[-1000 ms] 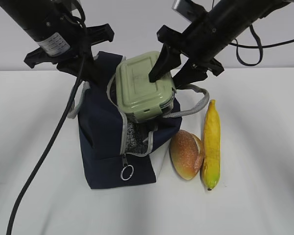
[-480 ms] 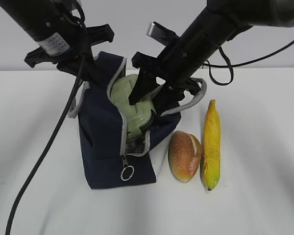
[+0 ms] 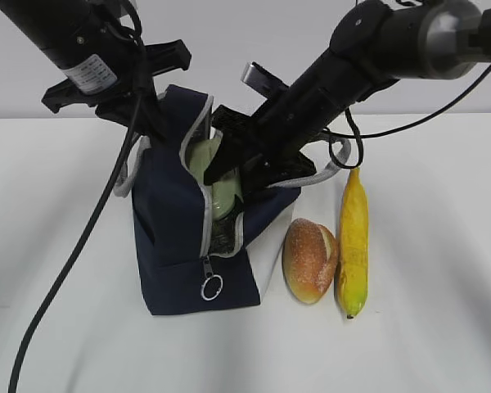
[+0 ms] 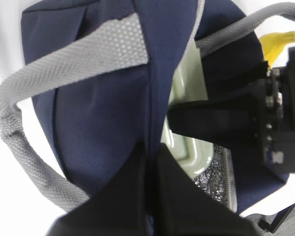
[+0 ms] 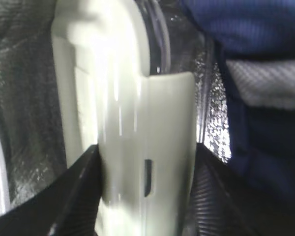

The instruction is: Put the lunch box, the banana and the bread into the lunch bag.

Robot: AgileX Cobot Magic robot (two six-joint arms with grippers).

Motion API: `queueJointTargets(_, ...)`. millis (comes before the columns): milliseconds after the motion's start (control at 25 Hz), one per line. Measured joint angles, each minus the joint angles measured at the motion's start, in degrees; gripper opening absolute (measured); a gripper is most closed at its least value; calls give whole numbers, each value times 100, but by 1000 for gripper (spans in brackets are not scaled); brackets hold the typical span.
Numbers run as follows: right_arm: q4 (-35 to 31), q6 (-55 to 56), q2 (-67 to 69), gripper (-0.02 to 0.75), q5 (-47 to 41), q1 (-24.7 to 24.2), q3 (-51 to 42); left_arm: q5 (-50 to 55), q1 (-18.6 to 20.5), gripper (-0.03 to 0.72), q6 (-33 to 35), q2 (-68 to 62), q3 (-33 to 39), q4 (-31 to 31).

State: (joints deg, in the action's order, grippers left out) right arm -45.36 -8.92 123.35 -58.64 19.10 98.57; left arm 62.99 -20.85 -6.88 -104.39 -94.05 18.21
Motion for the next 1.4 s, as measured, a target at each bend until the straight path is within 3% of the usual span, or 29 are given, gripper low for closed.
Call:
queueJointTargets(280, -403, -268, 314, 399, 72, 0, 0, 0, 0, 0, 0, 0, 0, 0)
queueJointTargets(840, -20, -260, 439, 405, 79, 0, 12, 0, 0, 0, 6, 0, 0, 0)
queueJointTargets(960, -4, -260, 439, 439, 71, 0, 12, 0, 0, 0, 6, 0, 0, 0)
queueJointTargets(1200, -34, -260, 439, 578, -106, 0, 68, 0, 0, 0, 6, 0, 0, 0)
queueJointTargets(1400, 34, -260, 439, 592, -617, 0, 558, 4, 0, 0, 6, 0, 0, 0)
